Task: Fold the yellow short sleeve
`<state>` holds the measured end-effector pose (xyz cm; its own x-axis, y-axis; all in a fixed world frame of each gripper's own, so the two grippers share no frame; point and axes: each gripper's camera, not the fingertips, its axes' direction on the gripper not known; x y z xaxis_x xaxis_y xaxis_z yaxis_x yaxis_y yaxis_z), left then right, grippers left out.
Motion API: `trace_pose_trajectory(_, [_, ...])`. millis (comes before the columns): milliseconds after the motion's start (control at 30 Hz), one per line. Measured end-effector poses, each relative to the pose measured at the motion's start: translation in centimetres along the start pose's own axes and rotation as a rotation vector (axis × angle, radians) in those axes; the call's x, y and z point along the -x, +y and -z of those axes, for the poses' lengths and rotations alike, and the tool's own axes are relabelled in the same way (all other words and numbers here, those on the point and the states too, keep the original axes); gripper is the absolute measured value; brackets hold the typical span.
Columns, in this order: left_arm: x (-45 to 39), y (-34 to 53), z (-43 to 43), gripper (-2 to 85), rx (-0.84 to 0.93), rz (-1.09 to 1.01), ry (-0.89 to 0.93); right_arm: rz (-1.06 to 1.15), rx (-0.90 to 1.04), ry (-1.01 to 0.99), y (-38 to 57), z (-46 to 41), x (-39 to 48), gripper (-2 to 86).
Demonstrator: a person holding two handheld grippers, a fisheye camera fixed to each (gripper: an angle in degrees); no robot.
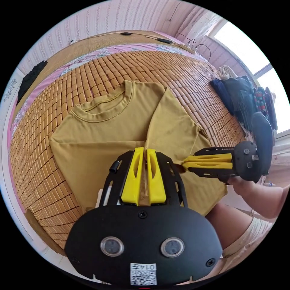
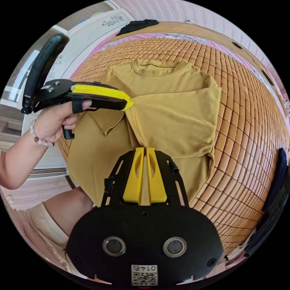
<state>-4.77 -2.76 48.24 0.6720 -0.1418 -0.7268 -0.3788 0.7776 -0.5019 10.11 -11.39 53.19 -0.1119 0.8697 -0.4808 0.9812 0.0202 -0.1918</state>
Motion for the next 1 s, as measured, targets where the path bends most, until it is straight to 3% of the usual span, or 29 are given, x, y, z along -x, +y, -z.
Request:
trace_pose_trajectory(300, [0.9, 3.5, 6.3, -0.4, -0.09, 0.039, 0.087, 0.048, -0.169, -0.042, 1.7, 7.1, 0.7, 0.0])
trace_pose_trajectory(533, [3.6, 6.6, 7.5, 0.7, -0.066, 0.103, 0.064, 0.088, -0.046, -0.12, 1.8, 3.6, 1.5, 2.6])
trace_pose_trajectory(667, [5.7, 8.2, 6.6, 3.5, -0.004, 0.181, 0.106, 0.091, -0.042, -0.06, 1.2, 3.2, 0.1, 7.2])
trace_pose_trajectory(1000, [17.2, 9.6, 11.2, 5.8, -0.192, 0.419, -0.064, -0.088, -0.219, 0.114, -8.0, 5.1, -10.6, 11.7])
